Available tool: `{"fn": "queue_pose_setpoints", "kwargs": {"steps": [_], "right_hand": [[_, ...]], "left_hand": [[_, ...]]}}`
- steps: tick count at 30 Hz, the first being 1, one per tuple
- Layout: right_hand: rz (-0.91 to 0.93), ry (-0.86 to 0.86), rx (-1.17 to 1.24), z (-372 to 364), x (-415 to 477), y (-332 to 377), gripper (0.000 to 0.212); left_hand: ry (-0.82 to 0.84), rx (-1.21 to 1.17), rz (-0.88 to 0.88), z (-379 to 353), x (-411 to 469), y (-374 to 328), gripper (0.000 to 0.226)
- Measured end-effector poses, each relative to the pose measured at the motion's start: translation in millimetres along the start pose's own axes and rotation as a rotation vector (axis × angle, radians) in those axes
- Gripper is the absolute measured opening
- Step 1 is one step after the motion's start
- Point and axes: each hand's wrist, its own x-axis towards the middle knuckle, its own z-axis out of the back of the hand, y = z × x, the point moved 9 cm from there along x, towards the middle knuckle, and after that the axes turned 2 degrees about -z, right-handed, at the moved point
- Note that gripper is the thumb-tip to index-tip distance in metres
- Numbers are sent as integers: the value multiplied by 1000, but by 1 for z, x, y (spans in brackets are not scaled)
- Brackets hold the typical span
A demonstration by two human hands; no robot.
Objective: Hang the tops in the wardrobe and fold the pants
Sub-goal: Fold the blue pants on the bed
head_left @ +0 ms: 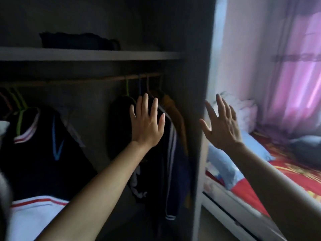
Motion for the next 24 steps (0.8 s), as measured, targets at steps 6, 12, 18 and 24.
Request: {"fn": "queue_pose_setpoints", "kwargs": {"steps": [6, 12, 18, 24], "right_hand": [[-149, 17, -117, 79, -71, -151, 65], [-375, 147, -338, 159, -205, -356, 67], [-615, 223, -505, 235, -327, -505, 67], [-854, 291, -559, 270, -422, -613, 68]], "left_hand": [[-44, -113, -152, -15, 16, -167, 60], [55, -306, -296, -54, -6, -410, 60], [189, -463, -437, -76, -55, -608, 61], [189, -564, -601, -98, -76, -755, 60]]}}
